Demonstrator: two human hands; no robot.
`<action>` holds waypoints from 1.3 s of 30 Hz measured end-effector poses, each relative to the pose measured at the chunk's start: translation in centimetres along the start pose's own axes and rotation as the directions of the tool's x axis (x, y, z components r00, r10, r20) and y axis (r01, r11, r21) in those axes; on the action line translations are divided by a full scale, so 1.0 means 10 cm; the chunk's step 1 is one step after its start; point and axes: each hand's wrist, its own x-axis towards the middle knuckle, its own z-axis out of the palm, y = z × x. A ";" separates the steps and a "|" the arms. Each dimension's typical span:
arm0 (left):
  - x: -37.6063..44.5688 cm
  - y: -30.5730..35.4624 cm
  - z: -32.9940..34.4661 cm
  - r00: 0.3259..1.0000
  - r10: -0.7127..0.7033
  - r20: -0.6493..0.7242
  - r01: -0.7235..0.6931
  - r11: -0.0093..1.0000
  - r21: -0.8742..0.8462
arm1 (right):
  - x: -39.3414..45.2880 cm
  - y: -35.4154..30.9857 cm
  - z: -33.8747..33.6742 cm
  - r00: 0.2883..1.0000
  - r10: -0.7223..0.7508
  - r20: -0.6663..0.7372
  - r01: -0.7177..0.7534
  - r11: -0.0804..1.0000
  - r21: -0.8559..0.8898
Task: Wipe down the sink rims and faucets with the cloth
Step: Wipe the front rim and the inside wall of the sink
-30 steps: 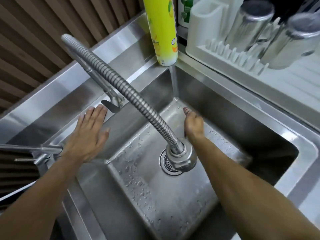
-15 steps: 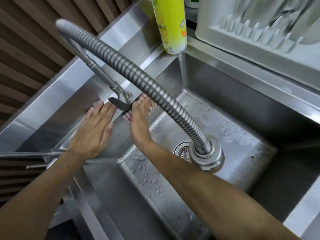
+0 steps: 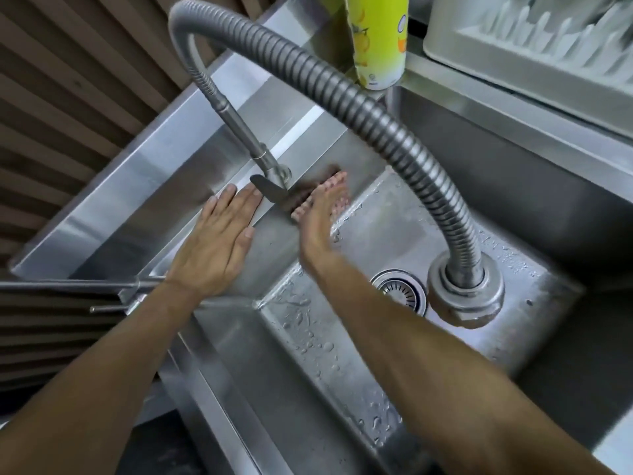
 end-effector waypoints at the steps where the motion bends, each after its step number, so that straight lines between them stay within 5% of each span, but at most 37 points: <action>1: 0.00 -0.01 0.00 1.000 0.004 -0.004 -0.004 1.000 -0.008 | -0.16 0.06 0.07 0.997 0.036 0.064 -0.036 0.999 -0.003; 4: 0.00 -0.01 -0.01 1.000 0.020 -0.023 -0.021 0.999 -0.043 | -0.46 0.33 0.24 0.972 -0.137 0.191 0.151 0.987 -0.060; 6: 0.00 0.02 -0.02 1.000 -0.009 -0.027 0.007 0.997 -0.073 | -0.16 0.32 0.15 0.963 -0.271 0.011 0.271 0.958 -0.099; 10: -0.01 0.02 -0.02 1.000 -0.023 -0.021 0.022 0.997 -0.072 | 0.27 0.32 0.13 0.970 0.117 -0.214 -0.125 0.992 -0.026; 14: -0.01 0.03 -0.05 0.999 -0.045 0.020 0.046 0.997 -0.056 | -0.18 0.68 0.35 0.963 0.266 0.031 -0.240 0.910 -0.337; 19: -0.07 0.15 -0.12 0.981 -0.157 0.117 0.167 0.983 -0.079 | -0.40 0.65 0.42 0.751 0.587 0.301 -0.354 0.744 -0.566; 22: -0.16 0.21 -0.20 0.949 -0.303 0.089 0.316 0.910 -0.270 | -0.56 0.46 0.38 0.591 0.662 0.461 -0.034 0.591 -0.806; 25: -0.46 0.34 -0.20 0.878 -0.470 -0.091 0.400 0.825 -0.399 | -0.61 0.28 0.27 0.500 0.683 0.533 0.264 0.466 -0.845; 27: -0.77 0.57 -0.09 0.810 -0.575 -0.115 0.485 0.767 -0.420 | -0.57 0.42 0.10 0.543 0.651 0.530 0.180 0.526 -0.831; 30: -1.14 0.90 0.04 0.734 -0.669 -0.116 0.591 0.714 -0.377 | -0.81 0.84 -0.18 0.697 0.571 0.435 -0.193 0.733 -0.652; 32: -1.27 0.94 0.07 0.674 -0.729 -0.119 0.651 0.662 -0.372 | -1.02 0.98 -0.12 0.715 0.550 0.431 -0.305 0.801 -0.515; 39: -1.35 0.98 0.11 0.590 -0.800 -0.108 0.758 0.595 -0.266 | -1.16 1.13 -0.09 0.714 0.382 0.587 0.003 0.836 -0.548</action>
